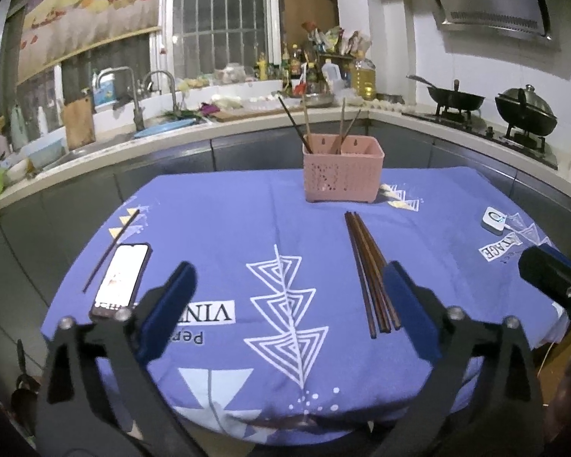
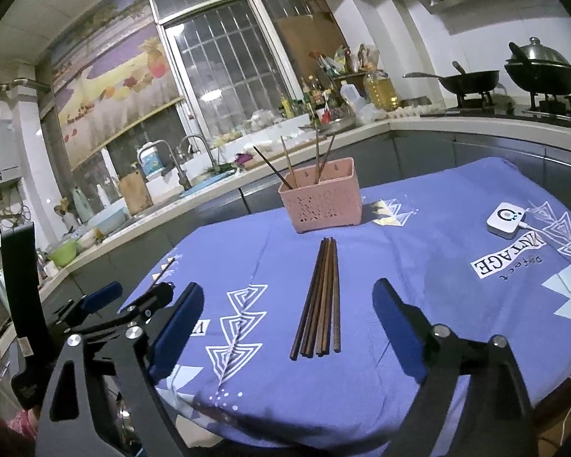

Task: Organize utensils
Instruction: 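Move both tools toward the remaining chopsticks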

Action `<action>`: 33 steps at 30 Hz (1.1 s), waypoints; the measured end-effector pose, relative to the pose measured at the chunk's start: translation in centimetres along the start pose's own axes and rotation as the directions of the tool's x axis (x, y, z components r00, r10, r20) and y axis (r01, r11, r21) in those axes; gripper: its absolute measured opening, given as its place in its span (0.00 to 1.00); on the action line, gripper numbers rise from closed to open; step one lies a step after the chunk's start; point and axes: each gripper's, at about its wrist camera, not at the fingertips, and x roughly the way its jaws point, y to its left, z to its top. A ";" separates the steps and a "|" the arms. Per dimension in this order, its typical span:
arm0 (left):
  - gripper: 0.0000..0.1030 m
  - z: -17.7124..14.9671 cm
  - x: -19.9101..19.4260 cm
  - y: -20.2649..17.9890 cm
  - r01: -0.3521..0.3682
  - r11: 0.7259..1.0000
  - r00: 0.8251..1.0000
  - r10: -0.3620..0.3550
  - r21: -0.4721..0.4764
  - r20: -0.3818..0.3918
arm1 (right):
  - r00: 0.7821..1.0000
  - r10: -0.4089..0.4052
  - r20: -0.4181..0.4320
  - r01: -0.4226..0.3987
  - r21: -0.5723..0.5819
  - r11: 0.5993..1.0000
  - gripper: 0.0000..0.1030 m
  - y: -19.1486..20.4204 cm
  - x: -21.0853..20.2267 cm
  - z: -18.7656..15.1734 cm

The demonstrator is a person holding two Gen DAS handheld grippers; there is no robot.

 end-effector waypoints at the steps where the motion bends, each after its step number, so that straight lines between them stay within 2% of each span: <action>1: 0.94 0.0 -0.4 -0.1 -0.003 1.000 1.000 0.003 0.003 0.013 | 1.000 0.001 0.008 -0.001 -0.001 1.000 0.90 0.2 -0.3 0.0; 6: 0.94 -0.1 -1.1 -0.2 -0.011 1.000 0.999 0.010 0.026 0.038 | 1.000 0.022 0.006 -0.022 -0.020 1.000 0.90 1.0 -0.1 0.0; 13: 0.94 -0.2 0.6 0.4 -0.043 0.999 0.999 0.043 0.021 -0.024 | 0.997 0.047 -0.063 -0.049 -0.032 0.998 0.90 1.4 2.2 -0.1; 18: 0.94 -0.1 3.3 1.0 -0.034 0.999 0.995 0.034 0.004 -0.093 | 0.995 0.050 -0.087 -0.054 -0.046 0.997 0.89 1.5 3.8 0.0; 20: 0.94 0.1 4.4 1.1 -0.022 1.000 0.993 0.023 0.007 -0.116 | 0.994 0.045 -0.103 -0.051 -0.056 0.997 0.83 1.5 4.6 0.0; 21: 0.94 0.2 4.9 1.1 -0.012 1.000 0.992 0.013 0.009 -0.123 | 0.993 0.042 -0.111 -0.049 -0.061 0.997 0.76 1.5 4.9 0.0; 22: 0.94 0.3 5.5 1.1 -0.002 1.000 0.991 0.004 0.012 -0.131 | 0.992 0.035 -0.125 -0.045 -0.074 0.996 0.65 1.5 5.4 0.1; 23: 0.94 0.4 5.9 1.2 0.005 1.000 0.990 -0.003 0.012 -0.138 | 0.991 0.029 -0.134 -0.040 -0.083 0.996 0.60 1.5 5.8 0.2; 25: 0.94 0.7 7.7 1.2 0.032 0.999 0.985 -0.031 0.007 -0.168 | 0.989 -0.005 -0.151 -0.011 -0.103 0.995 0.44 1.0 6.8 0.5; 28: 0.91 1.0 10.2 0.8 0.072 0.997 0.975 -0.067 0.020 -0.212 | 0.981 -0.063 -0.186 0.042 -0.118 0.992 0.28 -0.3 8.9 0.6; 29: 0.85 1.1 11.3 0.6 0.074 0.997 0.972 -0.065 0.028 -0.228 | 0.976 -0.076 -0.204 0.051 -0.122 0.991 0.25 -0.7 9.7 0.5; 31: 0.80 1.3 12.8 0.4 0.097 0.995 0.964 -0.089 0.022 -0.252 | 0.962 -0.113 -0.248 0.078 -0.149 0.986 0.21 -1.5 11.5 0.1; 32: 0.76 1.4 13.6 0.2 0.119 0.993 0.956 -0.112 0.012 -0.270 | 0.956 -0.123 -0.265 0.083 -0.157 0.984 0.20 -1.9 12.1 -0.1; 33: 0.72 1.5 14.7 0.0 0.150 0.989 0.942 -0.145 -0.005 -0.304 | 0.946 -0.131 -0.296 0.086 -0.162 0.983 0.19 -2.4 13.0 -0.4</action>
